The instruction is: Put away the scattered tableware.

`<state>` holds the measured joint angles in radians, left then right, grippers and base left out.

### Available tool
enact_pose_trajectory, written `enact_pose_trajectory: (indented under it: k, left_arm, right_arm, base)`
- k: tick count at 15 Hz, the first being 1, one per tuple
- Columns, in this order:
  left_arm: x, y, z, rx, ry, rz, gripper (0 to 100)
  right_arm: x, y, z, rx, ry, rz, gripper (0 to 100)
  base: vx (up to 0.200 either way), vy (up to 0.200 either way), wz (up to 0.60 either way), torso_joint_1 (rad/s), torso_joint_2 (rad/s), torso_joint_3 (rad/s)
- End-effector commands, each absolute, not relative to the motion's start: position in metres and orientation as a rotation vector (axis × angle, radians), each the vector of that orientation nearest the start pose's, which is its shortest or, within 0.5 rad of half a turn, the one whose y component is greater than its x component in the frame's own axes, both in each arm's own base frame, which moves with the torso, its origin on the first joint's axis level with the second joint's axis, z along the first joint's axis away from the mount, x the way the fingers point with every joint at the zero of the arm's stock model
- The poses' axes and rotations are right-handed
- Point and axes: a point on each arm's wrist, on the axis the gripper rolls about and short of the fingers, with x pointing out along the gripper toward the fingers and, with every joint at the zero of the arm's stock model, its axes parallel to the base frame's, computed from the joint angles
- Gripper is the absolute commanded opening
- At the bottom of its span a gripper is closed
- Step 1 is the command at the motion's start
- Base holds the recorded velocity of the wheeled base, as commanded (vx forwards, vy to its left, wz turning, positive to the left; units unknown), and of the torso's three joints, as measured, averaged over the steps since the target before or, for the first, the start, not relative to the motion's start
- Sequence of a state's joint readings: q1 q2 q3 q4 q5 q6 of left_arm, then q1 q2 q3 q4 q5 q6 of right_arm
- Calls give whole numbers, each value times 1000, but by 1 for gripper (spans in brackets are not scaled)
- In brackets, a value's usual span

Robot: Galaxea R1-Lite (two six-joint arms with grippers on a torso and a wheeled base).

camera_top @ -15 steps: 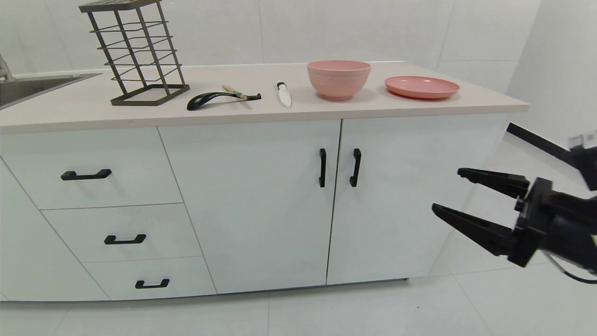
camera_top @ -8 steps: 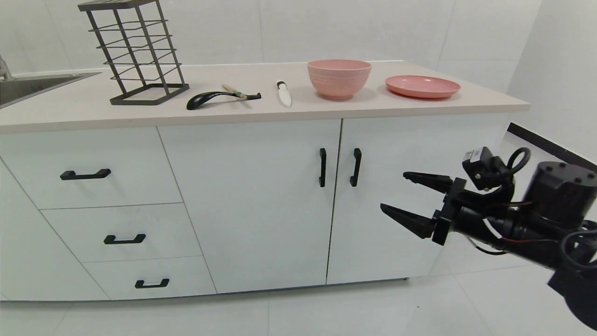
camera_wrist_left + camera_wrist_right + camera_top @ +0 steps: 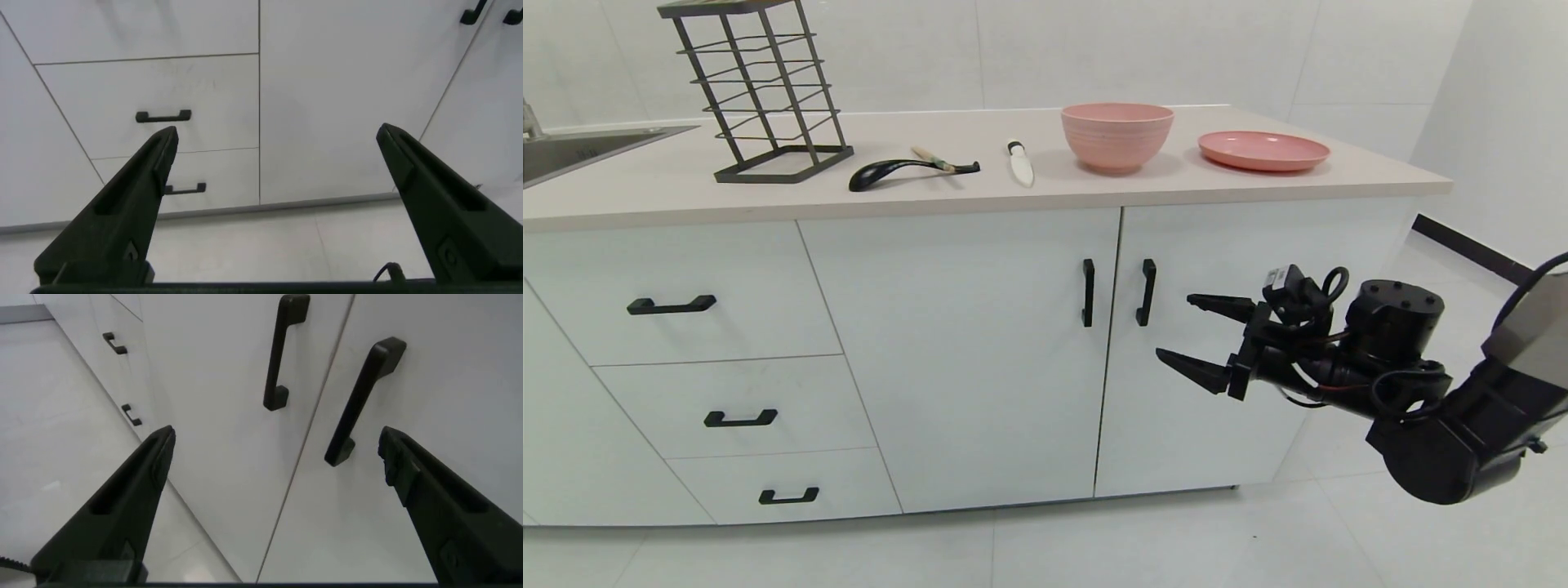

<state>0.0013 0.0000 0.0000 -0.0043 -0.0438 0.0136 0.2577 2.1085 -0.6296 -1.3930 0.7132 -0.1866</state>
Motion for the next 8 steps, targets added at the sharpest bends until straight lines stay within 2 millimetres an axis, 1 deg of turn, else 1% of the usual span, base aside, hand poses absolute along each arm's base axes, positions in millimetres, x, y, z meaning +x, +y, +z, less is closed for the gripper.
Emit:
enact_pose_trajectory:
  k: [1,2,3,4,5,6,7,8]
  left_arm:
    - [-25,-1,92,46,-151,-38,100]
    - [-34,-1,126,81,-388,-29,100]
    - [-35,-1,127,81,-391,-29,100]
    - [-42,-2,144,89,-398,-65,100]
    - [-42,-3,167,88,-362,-134,100]
    - [-34,-3,193,100,-324,-180,100]
    - [-20,-5,212,120,-282,-242,100]
    - [-3,-7,226,131,-230,-325,100]
  right_arm:
    - [327,103,77,-148,13,978,100]
    - [325,101,76,-146,21,974,100]
    - [325,100,77,-147,20,972,100]
    - [324,99,77,-146,21,971,100]
    - [322,99,76,-143,30,973,100]
    - [318,98,81,-142,23,972,100]
    - [315,97,82,-139,29,973,100]
    - [308,95,85,-139,30,974,100]
  base:
    - [0,0,0,0,0,0]
    - [0,0,0,0,0,0]
    - [0,0,0,0,0,0]
    - [0,0,0,0,0,0]
    - [0,0,0,0,0,0]
    - [0,0,0,0,0,0]
    - [0,0,0,0,0,0]
    - [0,0,0,0,0,0]
